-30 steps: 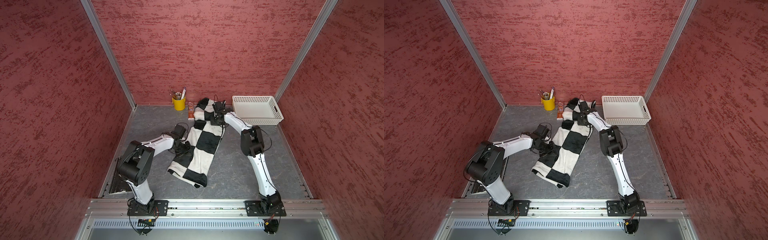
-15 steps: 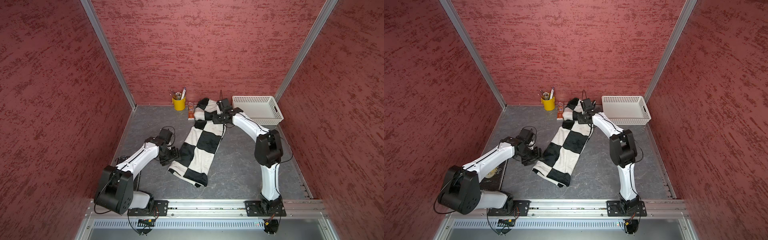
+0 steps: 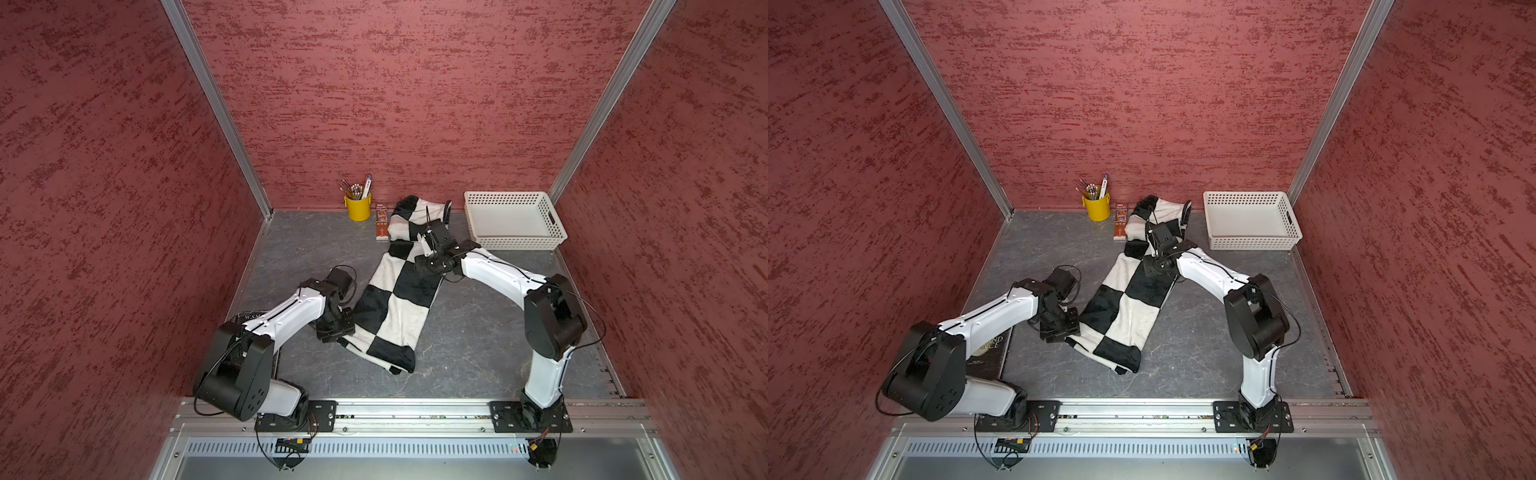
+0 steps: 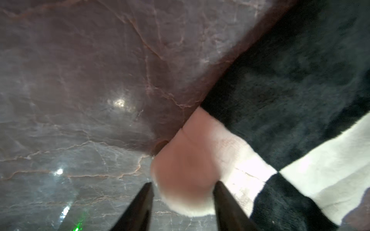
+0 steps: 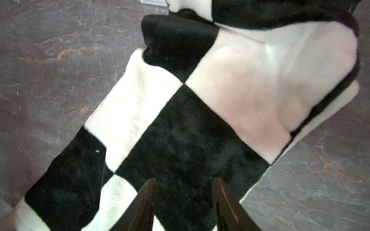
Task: Roll up the pillowcase
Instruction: Roll the pillowcase at the center of the board.
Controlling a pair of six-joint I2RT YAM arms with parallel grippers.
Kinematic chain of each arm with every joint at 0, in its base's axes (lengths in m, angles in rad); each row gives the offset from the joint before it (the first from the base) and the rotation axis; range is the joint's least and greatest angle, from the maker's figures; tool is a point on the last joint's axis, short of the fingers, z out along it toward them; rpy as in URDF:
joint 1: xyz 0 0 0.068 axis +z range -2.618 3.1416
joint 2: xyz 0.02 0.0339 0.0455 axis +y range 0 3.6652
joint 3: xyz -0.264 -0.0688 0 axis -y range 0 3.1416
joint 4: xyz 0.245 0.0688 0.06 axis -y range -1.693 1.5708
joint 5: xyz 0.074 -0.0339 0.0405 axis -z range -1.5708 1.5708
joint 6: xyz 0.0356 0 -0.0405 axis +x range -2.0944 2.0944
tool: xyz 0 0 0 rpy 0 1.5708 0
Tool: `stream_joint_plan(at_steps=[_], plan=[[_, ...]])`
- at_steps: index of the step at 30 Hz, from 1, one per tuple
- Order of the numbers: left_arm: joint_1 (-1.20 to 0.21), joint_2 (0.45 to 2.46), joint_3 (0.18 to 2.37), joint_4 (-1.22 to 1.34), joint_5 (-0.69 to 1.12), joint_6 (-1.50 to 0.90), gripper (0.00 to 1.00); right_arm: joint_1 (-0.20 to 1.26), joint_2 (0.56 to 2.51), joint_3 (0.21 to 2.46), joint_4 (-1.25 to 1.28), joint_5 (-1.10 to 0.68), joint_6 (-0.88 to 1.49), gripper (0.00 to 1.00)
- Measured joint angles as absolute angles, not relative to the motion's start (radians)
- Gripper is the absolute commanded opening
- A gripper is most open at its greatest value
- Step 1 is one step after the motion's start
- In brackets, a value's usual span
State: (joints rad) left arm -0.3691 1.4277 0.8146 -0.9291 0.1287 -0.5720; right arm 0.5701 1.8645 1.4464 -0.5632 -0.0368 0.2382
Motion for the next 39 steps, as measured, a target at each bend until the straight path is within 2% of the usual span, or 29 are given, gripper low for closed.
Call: stream_joint_plan(at_steps=[5,9,13,20,27,30,33,35,37,38,39], plan=[[-0.35,1.427,0.801,-0.912,0.119,-0.58,0.01,0.644,1.729,1.315,-0.492,-0.041,0.172,0.54],[-0.294,1.407,0.765,-0.876,0.139,-0.59,0.0,0.789,1.618,1.16,-0.371,-0.051,0.091,0.55],[-0.241,1.387,0.733,-0.852,0.17,-0.591,0.01,0.953,1.6,1.038,-0.242,-0.065,0.019,0.55],[-0.202,1.388,0.72,-0.825,0.221,-0.591,0.03,1.18,1.755,1.04,-0.122,-0.023,-0.09,0.54],[-0.181,1.388,0.716,-0.817,0.249,-0.591,0.05,1.254,1.858,1.052,-0.061,0.017,-0.149,0.54],[-0.178,1.388,0.716,-0.814,0.255,-0.591,0.05,1.265,1.875,1.053,-0.039,0.044,-0.17,0.46],[-0.178,1.385,0.716,-0.814,0.257,-0.593,0.06,1.276,1.902,1.054,-0.022,0.076,-0.188,0.33],[-0.177,1.377,0.714,-0.814,0.257,-0.595,0.11,1.282,1.916,1.054,-0.014,0.091,-0.195,0.25],[-0.171,1.362,0.709,-0.814,0.259,-0.598,0.12,1.287,1.917,1.054,-0.01,0.103,-0.199,0.11],[-0.167,1.354,0.707,-0.814,0.261,-0.601,0.14,1.288,1.917,1.054,-0.01,0.109,-0.2,0.04],[-0.161,1.346,0.705,-0.815,0.263,-0.604,0.27,1.288,1.917,1.054,-0.01,0.113,-0.197,0.0]])
